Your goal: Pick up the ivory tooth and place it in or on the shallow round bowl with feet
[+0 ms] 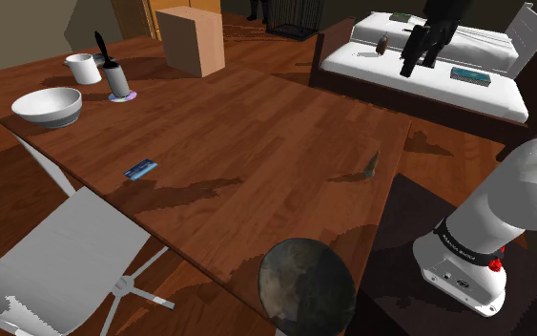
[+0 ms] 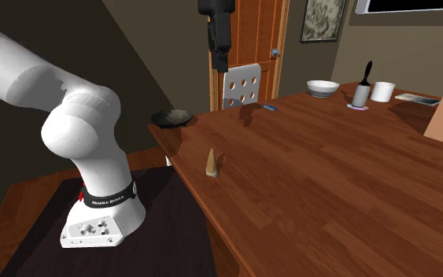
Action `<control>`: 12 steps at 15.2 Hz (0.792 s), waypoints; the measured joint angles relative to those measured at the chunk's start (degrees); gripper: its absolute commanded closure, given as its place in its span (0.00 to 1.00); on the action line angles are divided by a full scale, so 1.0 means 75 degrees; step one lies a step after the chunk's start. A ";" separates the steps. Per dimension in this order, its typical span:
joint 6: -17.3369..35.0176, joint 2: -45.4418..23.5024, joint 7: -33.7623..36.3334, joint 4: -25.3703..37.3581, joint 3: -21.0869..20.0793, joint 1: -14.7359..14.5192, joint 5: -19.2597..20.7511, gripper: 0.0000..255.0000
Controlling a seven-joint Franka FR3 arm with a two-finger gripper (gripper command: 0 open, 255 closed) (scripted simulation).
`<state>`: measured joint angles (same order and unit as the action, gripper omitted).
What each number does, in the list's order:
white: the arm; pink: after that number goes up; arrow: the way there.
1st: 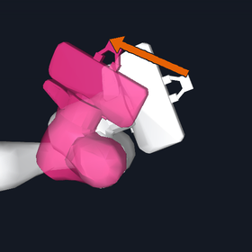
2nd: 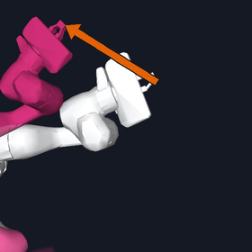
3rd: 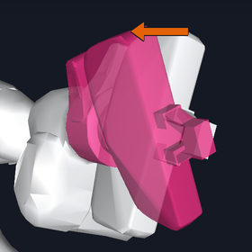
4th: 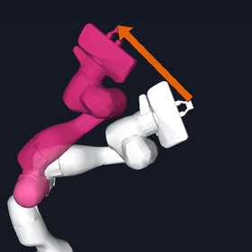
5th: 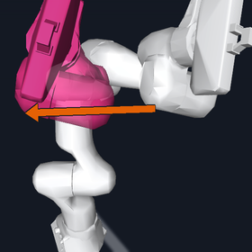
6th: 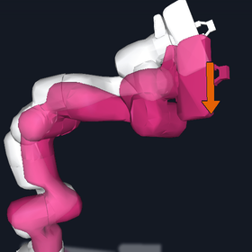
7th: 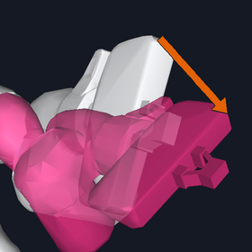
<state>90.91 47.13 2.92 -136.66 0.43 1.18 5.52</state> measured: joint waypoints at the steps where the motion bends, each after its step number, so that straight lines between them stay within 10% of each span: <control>1: 0.0000 0.0000 0.0000 0.0000 0.0000 0.0000 0.0000 0.00; 6: 0.1307 0.1578 -0.2081 -0.1886 0.1376 -0.0584 -0.0084 0.00; 12: 0.2795 0.2938 -0.5678 -0.3824 0.4241 -0.1124 0.0328 0.00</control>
<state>111.87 69.16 -39.67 -165.34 32.24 -7.25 7.98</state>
